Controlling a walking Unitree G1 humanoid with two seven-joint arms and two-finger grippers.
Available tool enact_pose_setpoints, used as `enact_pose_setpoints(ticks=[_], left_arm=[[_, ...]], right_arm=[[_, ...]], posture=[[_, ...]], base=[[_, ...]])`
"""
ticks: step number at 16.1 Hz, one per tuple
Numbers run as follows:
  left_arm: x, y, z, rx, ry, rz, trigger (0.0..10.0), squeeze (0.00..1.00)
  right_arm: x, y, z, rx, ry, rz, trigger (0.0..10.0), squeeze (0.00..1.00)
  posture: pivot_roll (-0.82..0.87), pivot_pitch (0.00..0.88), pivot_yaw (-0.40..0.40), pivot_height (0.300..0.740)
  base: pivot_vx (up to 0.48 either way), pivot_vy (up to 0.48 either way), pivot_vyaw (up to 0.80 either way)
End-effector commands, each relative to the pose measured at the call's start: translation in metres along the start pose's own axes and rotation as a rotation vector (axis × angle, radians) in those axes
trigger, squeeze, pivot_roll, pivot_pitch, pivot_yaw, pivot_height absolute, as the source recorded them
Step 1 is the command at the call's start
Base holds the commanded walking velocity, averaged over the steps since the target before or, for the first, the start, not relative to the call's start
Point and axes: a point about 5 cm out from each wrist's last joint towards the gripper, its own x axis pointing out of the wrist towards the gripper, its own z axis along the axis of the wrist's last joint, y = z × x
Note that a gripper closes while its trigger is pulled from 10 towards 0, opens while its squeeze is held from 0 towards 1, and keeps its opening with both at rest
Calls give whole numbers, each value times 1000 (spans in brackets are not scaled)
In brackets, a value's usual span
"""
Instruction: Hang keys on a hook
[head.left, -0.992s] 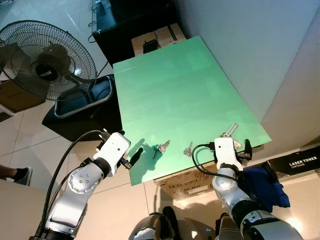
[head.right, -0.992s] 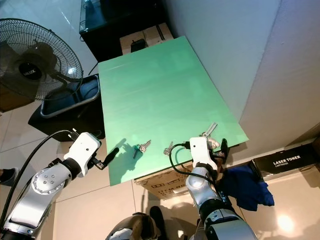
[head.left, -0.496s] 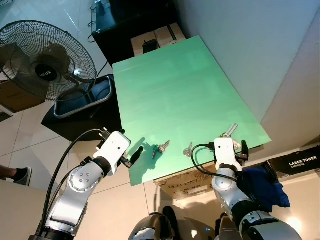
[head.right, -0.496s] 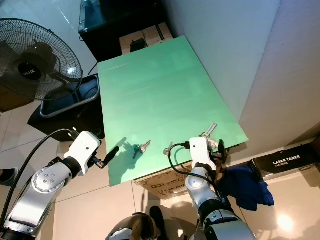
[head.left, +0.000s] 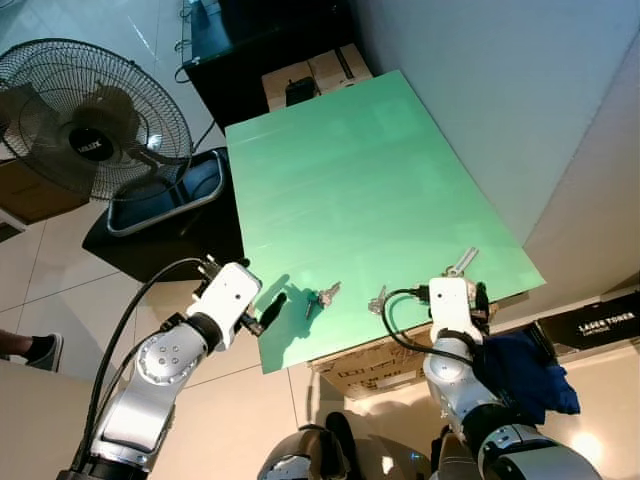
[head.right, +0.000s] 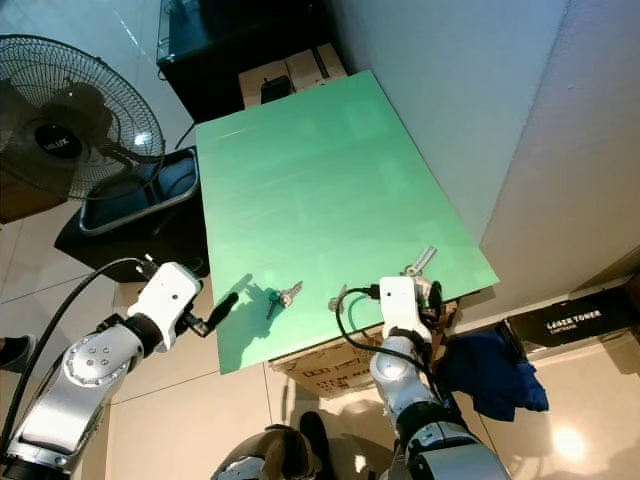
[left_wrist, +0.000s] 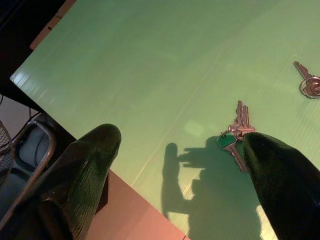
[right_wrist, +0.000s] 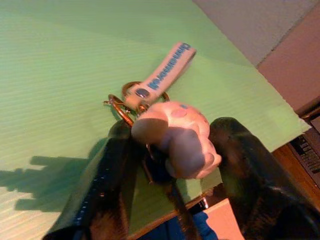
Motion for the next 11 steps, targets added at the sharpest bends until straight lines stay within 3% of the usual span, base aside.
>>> enact_pose_setpoints(ticks=[1, 4, 5, 6, 11], left_arm=[[-4, 7, -6, 10, 27, 30, 10000, 0], [0, 6, -5, 7, 20, 39, 10000, 0], [3, 5, -3, 1, 13, 48, 10000, 0], [7, 5, -2, -6, 4, 59, 10000, 0], [23, 2, 1, -53, -9, 105, 10000, 0]], right_arm=[[-10, 6, -14, -22, 50, 28, 0, 0], [-14, 14, -3, -37, -42, 55, 0, 0], [-16, 18, 9, -31, -138, 58, 0, 0], [-17, 20, 22, -7, -223, 49, 0, 0], [-18, 13, 65, 131, -397, 52, 0, 0]], posture=[[-55, 212, 285, 740], [-58, 208, 274, 740], [-68, 199, 259, 740], [-75, 190, 250, 740], [-96, 128, 192, 740]], base=[[0, 0, 0], [0, 0, 0], [0, 0, 0], [0, 0, 0], [0, 0, 0]])
